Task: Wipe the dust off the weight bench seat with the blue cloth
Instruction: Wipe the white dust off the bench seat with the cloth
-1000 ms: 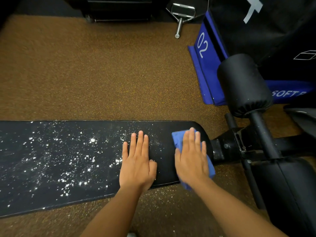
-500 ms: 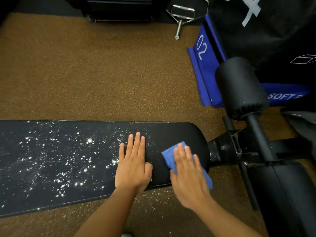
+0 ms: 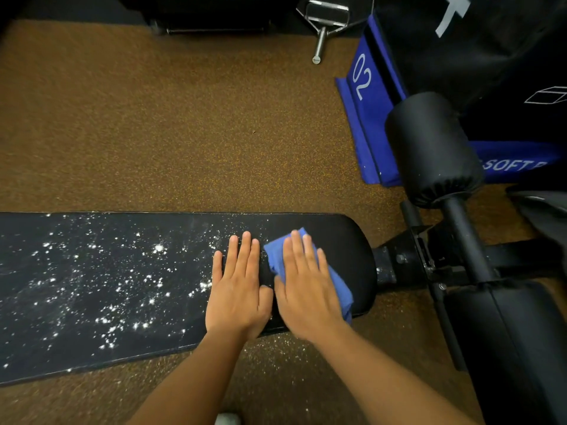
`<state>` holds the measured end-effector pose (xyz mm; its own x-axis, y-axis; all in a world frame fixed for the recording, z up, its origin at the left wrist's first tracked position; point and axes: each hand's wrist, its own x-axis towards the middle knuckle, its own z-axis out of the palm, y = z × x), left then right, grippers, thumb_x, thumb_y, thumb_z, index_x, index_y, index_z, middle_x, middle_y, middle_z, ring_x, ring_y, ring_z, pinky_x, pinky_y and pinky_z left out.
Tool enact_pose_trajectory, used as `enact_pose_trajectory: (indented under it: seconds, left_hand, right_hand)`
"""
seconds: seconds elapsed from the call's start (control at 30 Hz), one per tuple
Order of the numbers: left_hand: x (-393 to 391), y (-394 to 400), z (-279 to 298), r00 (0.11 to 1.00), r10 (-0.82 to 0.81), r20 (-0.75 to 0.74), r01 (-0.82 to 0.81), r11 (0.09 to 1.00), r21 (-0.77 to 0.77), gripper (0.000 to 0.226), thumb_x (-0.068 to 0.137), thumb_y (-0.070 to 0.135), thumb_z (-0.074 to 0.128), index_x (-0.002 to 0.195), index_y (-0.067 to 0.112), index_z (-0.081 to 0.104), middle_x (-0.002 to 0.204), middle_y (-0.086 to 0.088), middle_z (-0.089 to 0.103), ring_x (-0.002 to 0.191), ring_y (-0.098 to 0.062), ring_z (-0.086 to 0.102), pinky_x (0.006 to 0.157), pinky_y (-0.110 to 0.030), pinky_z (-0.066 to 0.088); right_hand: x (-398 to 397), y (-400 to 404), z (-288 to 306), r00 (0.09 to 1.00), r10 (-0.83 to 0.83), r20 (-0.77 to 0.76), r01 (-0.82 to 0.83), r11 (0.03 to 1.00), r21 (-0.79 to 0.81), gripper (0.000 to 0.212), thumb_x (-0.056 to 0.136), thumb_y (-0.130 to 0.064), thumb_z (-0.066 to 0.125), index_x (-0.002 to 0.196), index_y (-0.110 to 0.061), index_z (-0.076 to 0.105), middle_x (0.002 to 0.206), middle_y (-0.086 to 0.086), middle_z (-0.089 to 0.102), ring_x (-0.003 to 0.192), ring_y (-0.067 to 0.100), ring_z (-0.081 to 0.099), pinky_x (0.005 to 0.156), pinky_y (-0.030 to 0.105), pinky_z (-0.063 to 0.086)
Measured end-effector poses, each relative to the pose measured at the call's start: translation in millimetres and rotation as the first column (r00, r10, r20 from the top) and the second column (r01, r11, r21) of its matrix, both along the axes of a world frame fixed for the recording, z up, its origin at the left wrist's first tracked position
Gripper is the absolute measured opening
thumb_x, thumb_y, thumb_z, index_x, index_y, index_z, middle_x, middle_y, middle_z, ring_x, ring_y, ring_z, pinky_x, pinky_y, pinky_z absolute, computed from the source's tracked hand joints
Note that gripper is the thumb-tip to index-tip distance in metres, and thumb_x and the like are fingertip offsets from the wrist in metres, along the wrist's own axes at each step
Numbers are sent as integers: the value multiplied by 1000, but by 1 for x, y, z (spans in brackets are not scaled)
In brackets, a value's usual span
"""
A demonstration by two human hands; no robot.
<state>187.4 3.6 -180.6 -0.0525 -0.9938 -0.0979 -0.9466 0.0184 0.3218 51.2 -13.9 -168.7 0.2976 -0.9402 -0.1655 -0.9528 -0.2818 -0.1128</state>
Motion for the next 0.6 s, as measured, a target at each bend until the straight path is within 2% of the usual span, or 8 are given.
enact_pose_trajectory:
  seconds: [0.1,0.2,0.27,0.37,0.47,0.6]
  left_hand:
    - [1,0,1,1000,-2,-8,2,1000,-7,76,81,35,25,152,9,11,161,-5,-1,146,-21,-13,118,-48,-1]
    - [0,1,2,1000,-3,2,3,1000,2,76,83,36,24,152,10,8,161,-5,-4,146,-21,-14,118,-48,-2]
    - [-1,0,1,1000,2,12,-2,1000,9,75,84,36,24,152,11,5,161,-5,-6,146,-20,-17,118,-47,-3]
    - [-1,1,0,1000,3,18,-3,1000,7,75,84,36,25,152,10,6,161,-5,-5,146,-21,-15,118,-48,-3]
    - [-1,0,-1,1000,-3,26,3,1000,5,75,84,37,24,152,11,6,161,-5,-5,146,-21,-16,118,-47,-4]
    - [-1,0,-1,1000,11,-5,-11,1000,-5,75,82,35,23,152,10,10,160,-4,-3,146,-19,-14,118,-46,-4]
  right_hand:
    - [-32,29,-2,998,59,-8,-59,998,-4,67,93,-37,29,150,-4,18,158,14,14,146,29,11,114,48,17]
    - [-45,11,-3,997,-53,-64,53,999,3,68,92,-38,25,150,-3,17,158,15,15,146,30,13,115,50,25]
    - [-34,-15,-1,986,-155,-67,156,988,5,69,92,-39,17,150,-2,13,159,16,11,146,31,9,116,50,20]
    - [-4,-49,-1,973,-227,-40,229,973,44,67,98,-40,20,150,-4,-2,160,14,-7,146,29,-8,118,48,1]
    - [13,-56,1,982,-186,-28,187,982,32,68,99,-39,21,150,-4,-5,160,14,-10,146,29,-12,118,48,-1]
    - [7,-13,3,998,-54,-11,54,998,31,68,94,-41,4,151,-4,-3,159,14,-9,146,28,-13,118,48,1]
